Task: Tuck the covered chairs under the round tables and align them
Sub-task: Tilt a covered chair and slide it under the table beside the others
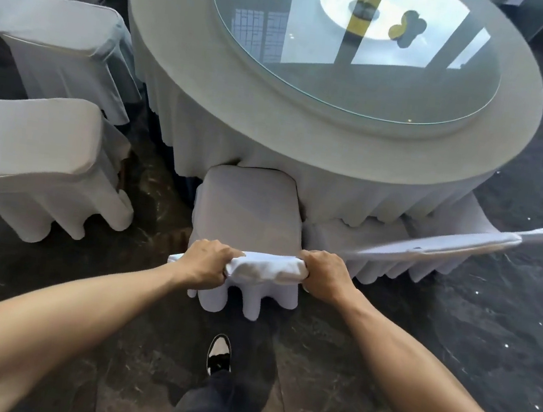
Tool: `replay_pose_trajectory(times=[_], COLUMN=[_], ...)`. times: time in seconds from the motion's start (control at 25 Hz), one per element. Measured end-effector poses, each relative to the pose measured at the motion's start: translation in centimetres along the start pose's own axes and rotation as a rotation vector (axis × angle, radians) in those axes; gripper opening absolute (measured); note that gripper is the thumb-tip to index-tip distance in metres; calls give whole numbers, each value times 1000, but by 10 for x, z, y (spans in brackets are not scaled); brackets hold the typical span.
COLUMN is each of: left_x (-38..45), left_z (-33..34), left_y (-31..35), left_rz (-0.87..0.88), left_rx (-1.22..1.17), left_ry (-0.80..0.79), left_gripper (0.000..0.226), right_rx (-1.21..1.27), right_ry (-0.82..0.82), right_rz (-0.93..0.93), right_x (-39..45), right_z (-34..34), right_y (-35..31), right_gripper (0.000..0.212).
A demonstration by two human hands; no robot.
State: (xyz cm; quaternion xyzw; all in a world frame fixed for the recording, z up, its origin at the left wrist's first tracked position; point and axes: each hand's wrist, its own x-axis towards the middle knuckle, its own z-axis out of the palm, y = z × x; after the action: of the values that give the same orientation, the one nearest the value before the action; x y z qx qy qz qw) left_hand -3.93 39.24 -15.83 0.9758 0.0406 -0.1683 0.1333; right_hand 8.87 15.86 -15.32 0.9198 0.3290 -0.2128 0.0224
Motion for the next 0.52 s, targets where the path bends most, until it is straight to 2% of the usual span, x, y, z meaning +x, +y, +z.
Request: replay_pose_trajectory(times=[0.2, 0.4, 0.52], left_x=[8, -8, -8], left_z=[-13, -3, -4], left_y=[23, 62, 87], left_rz=[-113, -247, -315], left_rx=[11, 23, 47], left_ry=[17, -19, -46], left_gripper=[37, 46, 33], right_rx=[-3, 10, 12], right_ry=[-28, -49, -94], right_rz=[-53, -159, -172], right_x=[14, 0, -7], right_z=[-13, 0, -8], right_y=[21, 42, 55], right_gripper=[22, 23, 29])
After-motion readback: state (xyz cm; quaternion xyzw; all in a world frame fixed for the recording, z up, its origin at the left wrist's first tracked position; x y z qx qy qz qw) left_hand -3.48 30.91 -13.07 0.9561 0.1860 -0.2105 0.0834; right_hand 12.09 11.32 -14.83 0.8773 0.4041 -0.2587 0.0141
